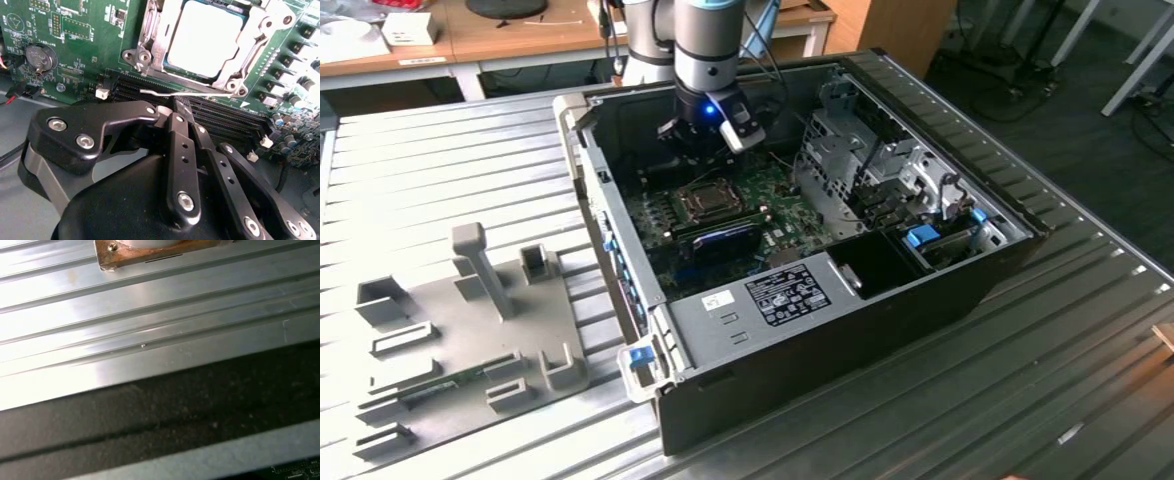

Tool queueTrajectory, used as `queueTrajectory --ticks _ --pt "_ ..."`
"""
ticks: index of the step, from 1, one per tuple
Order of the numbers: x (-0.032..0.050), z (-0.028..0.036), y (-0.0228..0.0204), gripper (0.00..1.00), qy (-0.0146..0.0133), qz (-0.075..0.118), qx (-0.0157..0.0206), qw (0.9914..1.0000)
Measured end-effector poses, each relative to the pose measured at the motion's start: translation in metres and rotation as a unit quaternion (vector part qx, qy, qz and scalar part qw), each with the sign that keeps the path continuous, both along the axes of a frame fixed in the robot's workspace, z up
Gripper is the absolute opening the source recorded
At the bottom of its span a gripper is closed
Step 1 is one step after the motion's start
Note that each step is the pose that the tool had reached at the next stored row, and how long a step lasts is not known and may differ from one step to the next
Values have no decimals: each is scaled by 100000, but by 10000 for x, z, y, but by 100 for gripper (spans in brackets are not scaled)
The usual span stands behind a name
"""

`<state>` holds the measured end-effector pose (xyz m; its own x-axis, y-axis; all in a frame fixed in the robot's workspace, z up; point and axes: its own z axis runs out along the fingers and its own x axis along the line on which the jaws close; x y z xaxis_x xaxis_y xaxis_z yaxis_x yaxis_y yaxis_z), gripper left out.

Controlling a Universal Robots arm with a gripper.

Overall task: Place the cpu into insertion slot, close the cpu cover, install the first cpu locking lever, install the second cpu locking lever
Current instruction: 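Install the first cpu locking lever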

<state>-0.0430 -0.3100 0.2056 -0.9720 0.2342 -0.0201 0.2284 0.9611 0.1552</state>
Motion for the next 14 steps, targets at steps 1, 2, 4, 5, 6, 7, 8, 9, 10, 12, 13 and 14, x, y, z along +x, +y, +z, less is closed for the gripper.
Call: queueTrajectory --ticks 1,2,4,5,6,7,8,9,10,12,13,14 --pt "-3 0 6 10 -25 -11 -8 100000" --pt "-9 -1 15 10 -79 -22 -11 100000" --pt "-23 -3 38 10 -188 -60 -10 100000" --pt "-30 -5 50 10 -243 -78 -5 100000" --pt "-34 -5 56 10 -270 -88 -9 100000" --pt "-35 -5 57 10 -272 -88 -12 100000" --pt "-35 -5 57 10 -273 -83 -10 100000" --pt "-35 -5 57 10 -273 -79 -8 100000" --pt "-34 -5 58 10 -274 -80 -6 100000" --pt "-35 -5 59 10 -271 -86 -13 100000" --pt "-35 -4 62 10 -273 -91 -9 100000" --pt "-35 -1 66 10 -273 -97 -16 100000"
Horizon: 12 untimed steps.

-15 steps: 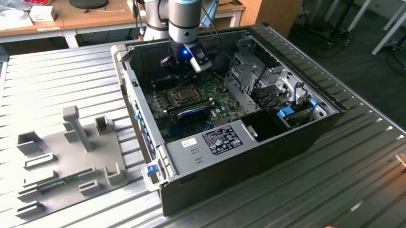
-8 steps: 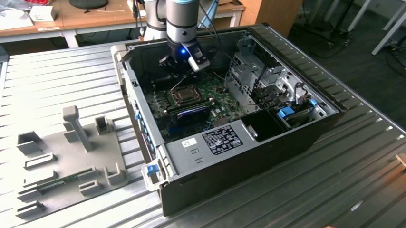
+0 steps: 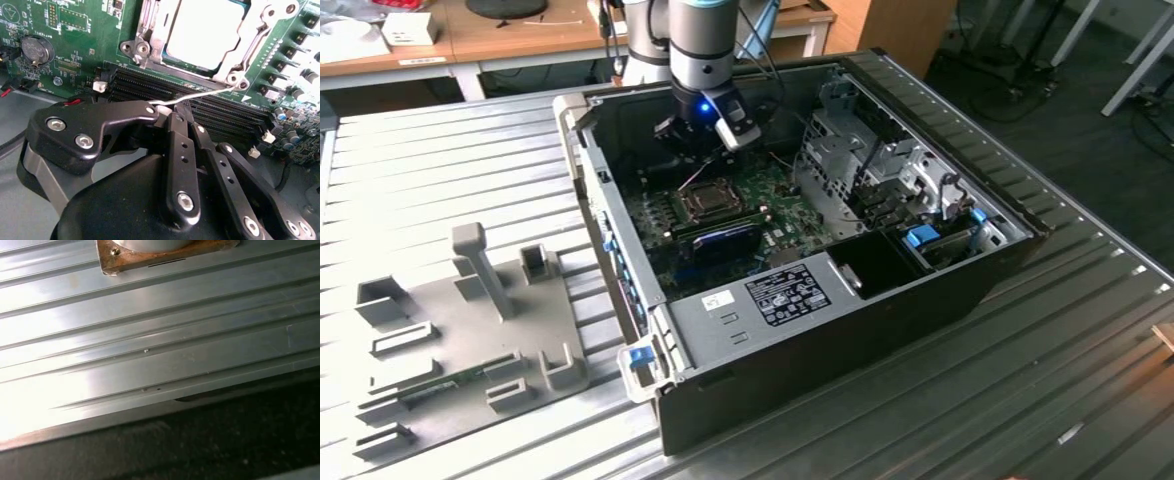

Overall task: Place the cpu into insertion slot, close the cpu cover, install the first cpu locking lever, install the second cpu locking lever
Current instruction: 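Install the first cpu locking lever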

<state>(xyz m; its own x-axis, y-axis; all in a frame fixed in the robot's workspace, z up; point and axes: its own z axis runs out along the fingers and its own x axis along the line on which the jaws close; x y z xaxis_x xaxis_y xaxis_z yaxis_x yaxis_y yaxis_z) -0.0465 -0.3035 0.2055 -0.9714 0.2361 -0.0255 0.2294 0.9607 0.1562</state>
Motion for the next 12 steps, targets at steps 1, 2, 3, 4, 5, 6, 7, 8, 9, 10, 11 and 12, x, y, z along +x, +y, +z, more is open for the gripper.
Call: queueTrajectory --ticks 1,2,3,4,5,6,7,8,9,10,11,12 --pt "0 6 3 10 0 5 -2 100000" --pt "0 13 8 10 -4 9 -7 100000" --pt "0 23 13 10 2 4 -24 100000" --pt "0 33 17 10 4 4 -37 100000" --pt "0 45 23 10 0 3 -36 100000" --pt "0 58 27 10 -5 1 -34 100000" --pt "1 73 30 10 -1 3 -37 100000" --pt "1 90 31 10 0 8 -40 100000" --pt "1 107 32 10 -1 8 -39 100000" --pt "0 124 33 10 1 3 -44 100000" --pt "0 139 33 10 -2 3 -40 100000" --pt "0 151 33 10 3 5 -56 100000"
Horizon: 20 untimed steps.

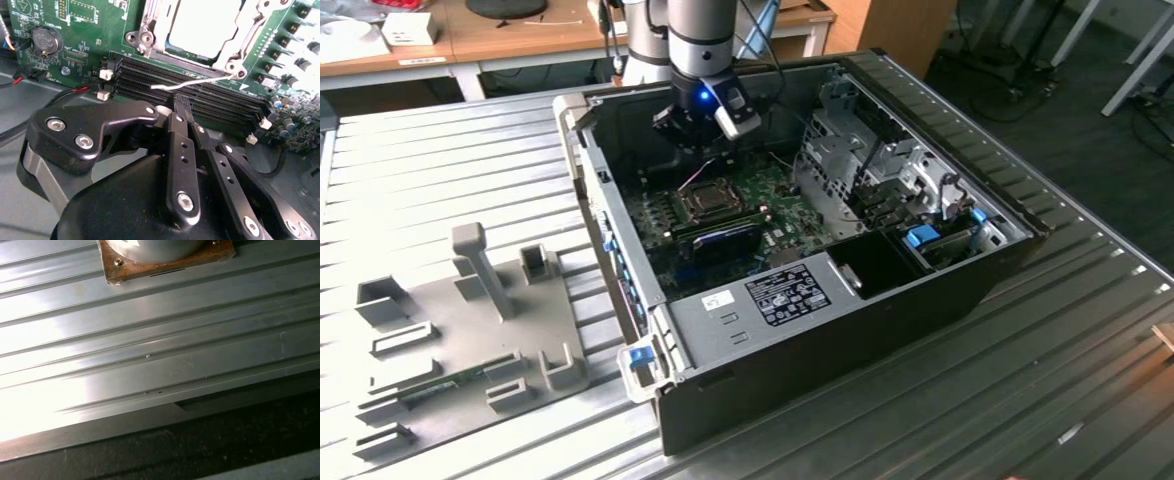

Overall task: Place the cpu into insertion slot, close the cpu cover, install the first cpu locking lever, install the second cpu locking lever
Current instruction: 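Install the first cpu locking lever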

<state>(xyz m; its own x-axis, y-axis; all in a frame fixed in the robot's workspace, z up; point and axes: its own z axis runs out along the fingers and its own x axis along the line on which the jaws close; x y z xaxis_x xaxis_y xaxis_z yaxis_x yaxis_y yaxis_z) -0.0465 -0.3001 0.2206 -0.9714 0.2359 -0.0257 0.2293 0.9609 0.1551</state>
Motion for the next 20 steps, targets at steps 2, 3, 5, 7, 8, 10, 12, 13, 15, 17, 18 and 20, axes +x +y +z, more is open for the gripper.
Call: queueTrajectory --ticks 2,3,5,7,8,10,12,13,15,17,18,20 --pt "0 3 1 10 -8 0 -5 100000" --pt "0 3 1 10 -12 0 -1 100000" --pt "-2 6 0 10 -8 -9 -12 100000" --pt "-12 7 0 10 -58 -6 -19 100000" --pt "-23 7 0 10 -133 -3 -21 100000" --pt "-48 7 0 10 -316 -2 -18 99999" --pt "-67 7 -2 10 -484 -5 -20 99999" --pt "-70 7 -6 10 -537 -5 -17 99999" --pt "-73 7 -19 10 -617 4 -13 99998" --pt "-74 6 -38 10 -664 -1 -14 99998" --pt "-74 6 -49 10 -686 -2 -11 99998" --pt "-76 7 -64 10 -724 -2 -10 99997"
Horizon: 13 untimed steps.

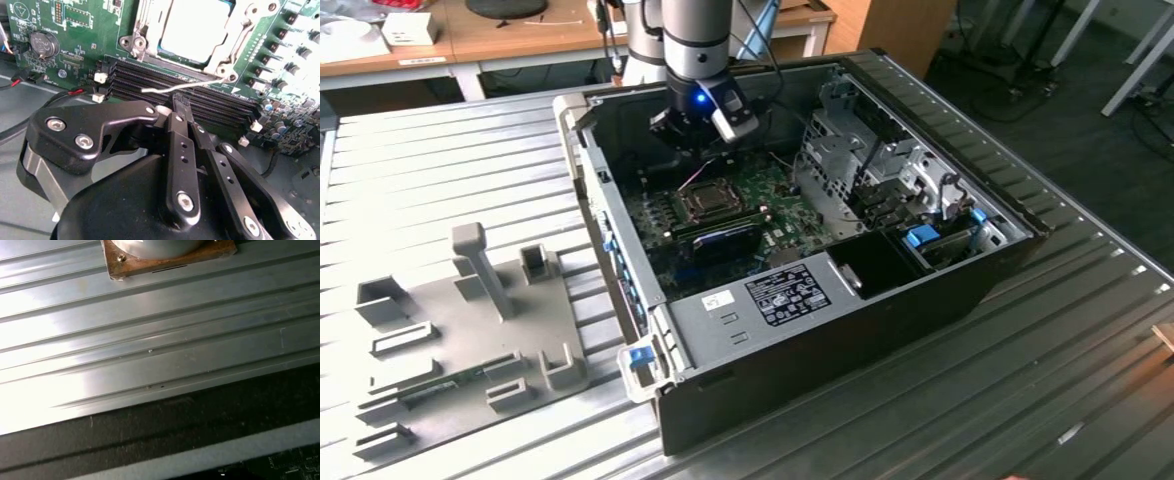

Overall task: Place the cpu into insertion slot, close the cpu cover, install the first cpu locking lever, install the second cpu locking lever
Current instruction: 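Install the first cpu locking lever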

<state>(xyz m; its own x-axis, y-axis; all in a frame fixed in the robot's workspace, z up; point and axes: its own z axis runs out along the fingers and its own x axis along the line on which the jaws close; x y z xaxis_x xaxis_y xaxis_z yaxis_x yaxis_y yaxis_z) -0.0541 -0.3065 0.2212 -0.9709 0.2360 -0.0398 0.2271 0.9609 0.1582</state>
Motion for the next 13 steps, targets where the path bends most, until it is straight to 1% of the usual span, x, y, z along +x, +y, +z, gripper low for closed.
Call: queueTrajectory --ticks 2,4,10,13 --pt "-3 0 -8 10 -41 -9 46 100000" --pt "-6 0 -18 10 -83 0 173 100000" --pt "-12 4 -48 10 -151 -2 1296 99991" --pt "-12 5 -65 10 -150 -3 1748 99985"
